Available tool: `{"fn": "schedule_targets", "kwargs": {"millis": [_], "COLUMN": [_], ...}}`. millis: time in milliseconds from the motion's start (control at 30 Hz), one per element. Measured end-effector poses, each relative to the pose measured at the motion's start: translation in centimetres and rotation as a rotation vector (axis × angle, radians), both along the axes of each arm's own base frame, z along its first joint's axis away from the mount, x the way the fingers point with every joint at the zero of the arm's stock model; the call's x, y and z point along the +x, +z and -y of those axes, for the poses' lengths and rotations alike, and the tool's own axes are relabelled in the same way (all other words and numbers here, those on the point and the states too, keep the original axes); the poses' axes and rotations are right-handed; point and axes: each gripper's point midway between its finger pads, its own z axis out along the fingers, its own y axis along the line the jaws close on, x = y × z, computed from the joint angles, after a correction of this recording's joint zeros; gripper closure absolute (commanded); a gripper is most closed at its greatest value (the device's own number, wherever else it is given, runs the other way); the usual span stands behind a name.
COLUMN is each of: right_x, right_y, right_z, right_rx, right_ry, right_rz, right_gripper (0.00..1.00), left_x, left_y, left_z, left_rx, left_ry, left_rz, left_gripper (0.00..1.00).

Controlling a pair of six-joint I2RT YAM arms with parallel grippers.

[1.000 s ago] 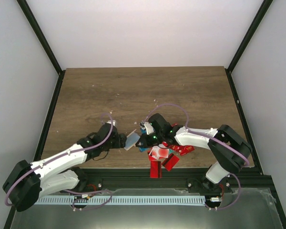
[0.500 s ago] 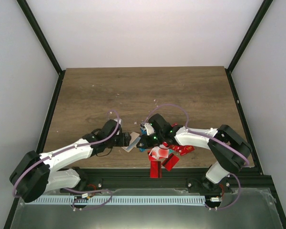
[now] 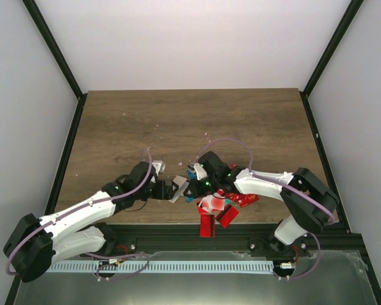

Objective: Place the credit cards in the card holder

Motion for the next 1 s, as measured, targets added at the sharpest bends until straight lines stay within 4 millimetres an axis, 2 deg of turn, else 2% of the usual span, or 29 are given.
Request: {"fn": "schedule_targets", "kwargs": {"millis": [333, 1000], "right_x": [0.4, 0.4], "right_y": [1.0, 1.4], "right_z": [0.0, 0.0], "right_rx": [-0.003, -0.001], "right_ry": [-0.001, -0.003], "right_rz": [0.029, 0.035], "right_gripper": [0.99, 0.99], "left_x": [-0.3, 0.4], "left_y": [-0.5, -3.6], "left_z": [-0.1, 0.1], "left_rx": [0.017, 0.102], "left_ry": [-0.019, -0.028], "left_rz": [-0.003, -0.034], "left_gripper": [0.14, 0.2]}}
